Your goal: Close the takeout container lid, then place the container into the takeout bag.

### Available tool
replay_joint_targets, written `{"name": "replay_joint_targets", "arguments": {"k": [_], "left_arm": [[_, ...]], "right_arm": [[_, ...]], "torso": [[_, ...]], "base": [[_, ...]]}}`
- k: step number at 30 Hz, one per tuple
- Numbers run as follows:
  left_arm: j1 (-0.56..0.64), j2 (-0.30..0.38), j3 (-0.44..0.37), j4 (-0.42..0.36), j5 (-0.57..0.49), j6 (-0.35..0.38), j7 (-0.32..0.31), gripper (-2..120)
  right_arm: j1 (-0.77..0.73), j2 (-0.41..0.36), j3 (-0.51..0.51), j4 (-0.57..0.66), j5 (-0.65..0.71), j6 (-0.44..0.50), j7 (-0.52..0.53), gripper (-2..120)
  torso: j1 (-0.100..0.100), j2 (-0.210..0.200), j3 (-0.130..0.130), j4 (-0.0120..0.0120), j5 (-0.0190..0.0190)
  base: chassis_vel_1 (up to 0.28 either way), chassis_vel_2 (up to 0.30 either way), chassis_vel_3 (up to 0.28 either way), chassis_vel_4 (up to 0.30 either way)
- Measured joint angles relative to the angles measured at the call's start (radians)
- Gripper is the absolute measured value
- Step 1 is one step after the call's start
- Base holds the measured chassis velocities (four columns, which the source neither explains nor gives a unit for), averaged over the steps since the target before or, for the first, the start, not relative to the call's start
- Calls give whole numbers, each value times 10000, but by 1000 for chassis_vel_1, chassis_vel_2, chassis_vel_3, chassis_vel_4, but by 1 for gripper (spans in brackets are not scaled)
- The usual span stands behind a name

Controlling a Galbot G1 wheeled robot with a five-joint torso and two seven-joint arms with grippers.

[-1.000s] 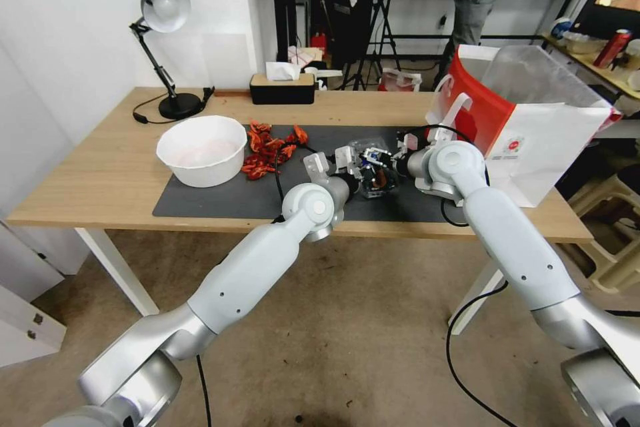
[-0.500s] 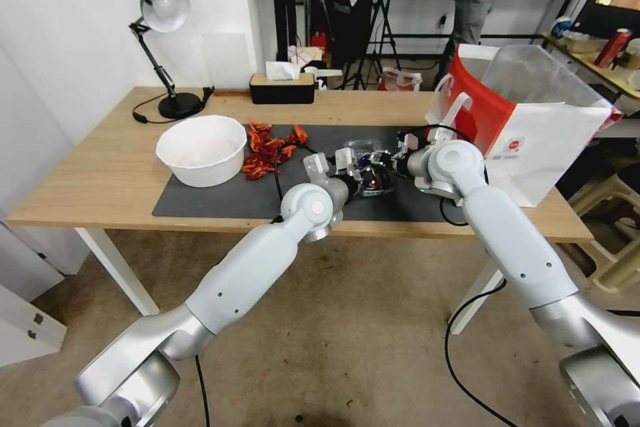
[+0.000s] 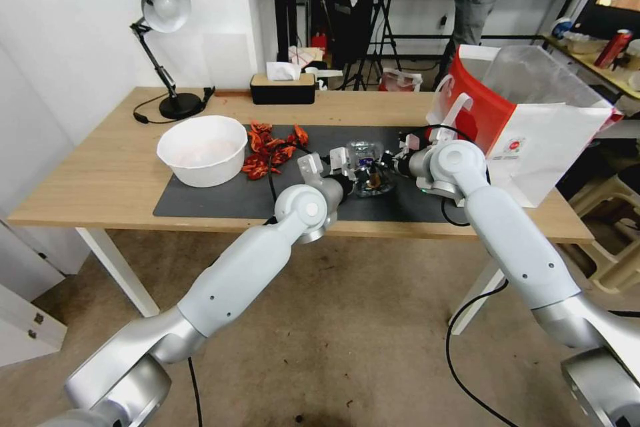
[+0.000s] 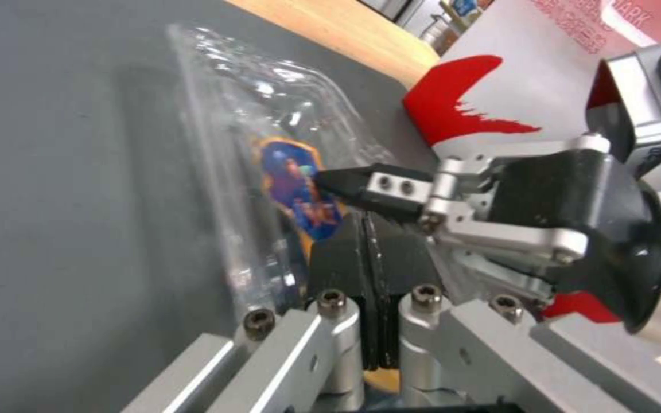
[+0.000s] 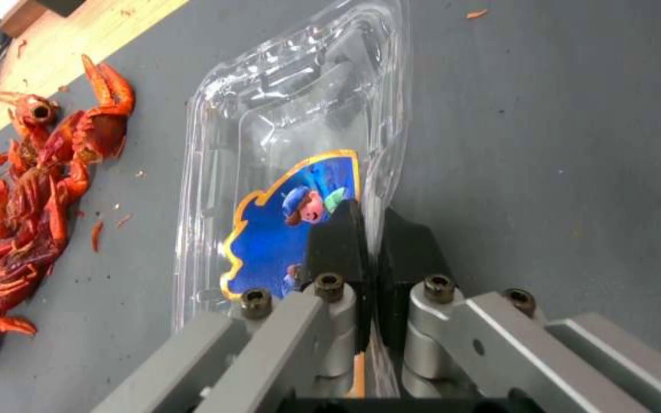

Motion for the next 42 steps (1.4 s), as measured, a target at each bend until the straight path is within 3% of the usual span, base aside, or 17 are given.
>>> {"name": "replay_joint_targets", "arguments": {"k": [11,17,21,26,29,30,32,34,42], "left_arm": [[865,896,-625,-1097,36,29,16,0],[1820,1629,-1307,-2356,-58,5,17,0],[2082,1786,-1517,-2653,-100,1,9,0],[3174,2167,-2348,-3716,-114,3,-103,0],[3681,2247,-2689,-4082,-79,10,-118,7],[4108,2309,-2997,-4414,-14,-1,-112,15],[4326,2321,-3138,-4592,14,-12,-105,19],[4783,2325,-3496,-5003,56,-51,-106,29],[6350,2152,-4095,-5992,505,-186,-122,57]], "right_arm": [[-32,-4,132,12,109,-2,54,0],[-59,-9,164,109,182,-4,122,0],[-93,-10,186,146,200,-4,136,0],[-201,16,324,253,212,-3,144,0],[-226,26,375,279,215,-4,117,0],[-237,32,426,302,211,-4,48,0],[-240,41,455,325,202,-4,6,0],[-243,63,545,422,158,-5,-101,0],[-328,-70,809,1023,-14,44,-404,0]], "torso": [[2,0,0,-4,-2],[1,0,0,-5,-1],[2,0,0,-6,-3],[2,0,0,-4,0],[1,0,0,-4,-1],[1,0,0,-3,0],[1,0,0,-3,-1],[2,0,1,-4,1],[0,0,0,0,-1]], "base": [[0,0,0,0],[0,0,0,0],[0,0,0,0],[0,0,0,0],[0,0,0,0],[0,0,0,0],[0,0,0,0],[0,0,0,0],[0,0,0,0]]}}
